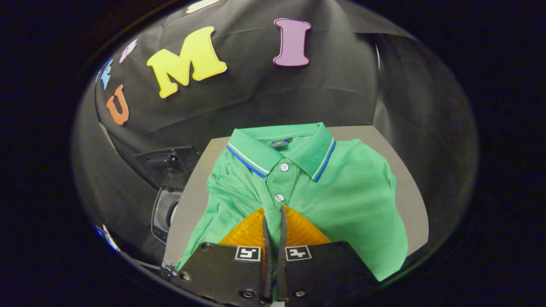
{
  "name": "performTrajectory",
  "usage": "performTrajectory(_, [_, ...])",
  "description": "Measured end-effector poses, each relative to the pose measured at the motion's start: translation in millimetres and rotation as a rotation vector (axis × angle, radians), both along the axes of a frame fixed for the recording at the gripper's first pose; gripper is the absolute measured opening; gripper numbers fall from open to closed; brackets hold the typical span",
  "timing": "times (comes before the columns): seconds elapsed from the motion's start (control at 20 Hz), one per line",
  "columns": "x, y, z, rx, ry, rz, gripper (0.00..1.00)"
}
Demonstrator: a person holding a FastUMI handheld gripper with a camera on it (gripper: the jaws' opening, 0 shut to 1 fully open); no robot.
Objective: Put the clothes into the washing machine and then close the washing machine lid.
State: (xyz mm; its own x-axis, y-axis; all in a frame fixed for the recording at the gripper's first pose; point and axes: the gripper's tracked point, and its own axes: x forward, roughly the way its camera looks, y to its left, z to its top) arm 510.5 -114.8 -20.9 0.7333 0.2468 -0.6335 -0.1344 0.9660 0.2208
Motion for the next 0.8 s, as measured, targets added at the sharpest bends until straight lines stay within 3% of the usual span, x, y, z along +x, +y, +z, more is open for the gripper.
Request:
performTrajectory(0.2, [-0.5,3.8,17.1,-0.008,-0.079,0.000,0.06])
performTrajectory(0.8, [-24.1,19.1,135.8,0.084,-0.280,0.032,0.06])
